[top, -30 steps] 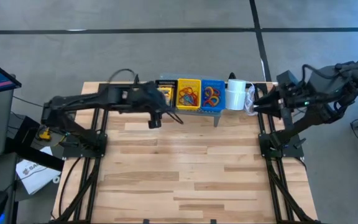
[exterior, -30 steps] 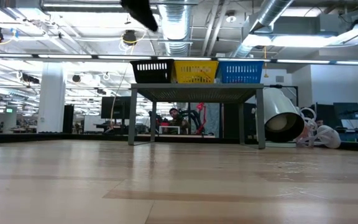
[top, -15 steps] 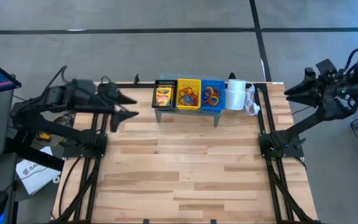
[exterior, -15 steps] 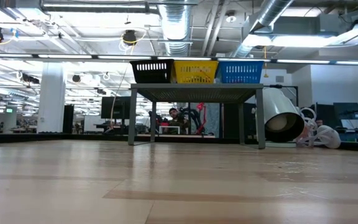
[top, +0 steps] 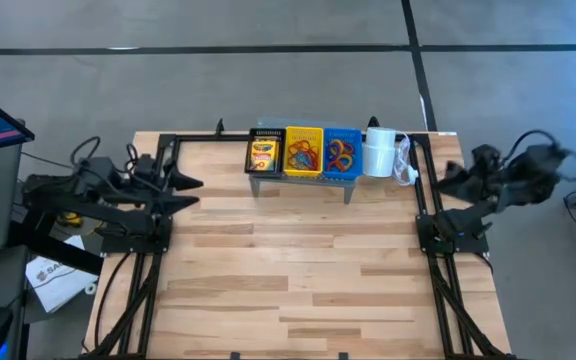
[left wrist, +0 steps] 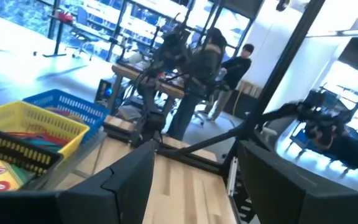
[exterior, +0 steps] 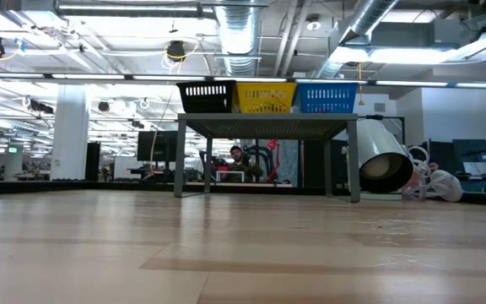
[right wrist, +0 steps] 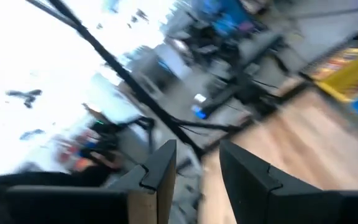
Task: Pick & Place Office Desk Supplies
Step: Return to Home Position
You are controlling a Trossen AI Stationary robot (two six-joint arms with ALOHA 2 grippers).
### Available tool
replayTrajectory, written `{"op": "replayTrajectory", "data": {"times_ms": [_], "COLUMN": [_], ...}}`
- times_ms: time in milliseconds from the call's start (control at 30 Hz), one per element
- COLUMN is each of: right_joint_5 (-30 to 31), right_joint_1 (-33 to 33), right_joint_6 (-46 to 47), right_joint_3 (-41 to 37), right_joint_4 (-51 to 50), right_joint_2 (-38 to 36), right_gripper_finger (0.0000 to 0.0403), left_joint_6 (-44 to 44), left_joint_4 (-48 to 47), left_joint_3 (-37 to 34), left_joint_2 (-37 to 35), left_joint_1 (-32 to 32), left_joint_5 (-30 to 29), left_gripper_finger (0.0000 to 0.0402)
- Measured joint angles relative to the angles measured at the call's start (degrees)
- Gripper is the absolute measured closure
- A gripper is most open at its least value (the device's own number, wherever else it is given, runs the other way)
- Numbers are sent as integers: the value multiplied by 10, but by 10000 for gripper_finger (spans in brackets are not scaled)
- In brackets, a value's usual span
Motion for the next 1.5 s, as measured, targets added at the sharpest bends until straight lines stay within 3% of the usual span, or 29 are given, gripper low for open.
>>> {"op": "replayTrajectory", "data": {"times_ms": [133, 267, 733, 967, 1500], "right_joint_5": [-29, -33, -60, -52, -61], "right_joint_1": [0, 0, 0, 0, 1], "right_joint_6": [-6, -11, -93, -75, -41], "right_joint_3": [-134, -199, -240, -294, -428], "right_joint_4": [137, 171, 187, 191, 337], "right_joint_2": [-76, -98, -98, -98, -99], "right_gripper_finger": [282, 282, 282, 282, 282], "left_joint_6": [0, 5, 33, 33, 32], "left_joint_4": [28, 32, 101, 140, 163], "left_joint_3": [-31, -53, -186, -252, -333], "left_joint_2": [-7, -7, -26, -63, -125], "left_joint_1": [-12, -22, -45, -45, -45], "left_joint_5": [0, 0, -3, -2, 3], "left_gripper_finger": [177, 186, 229, 231, 234]}}
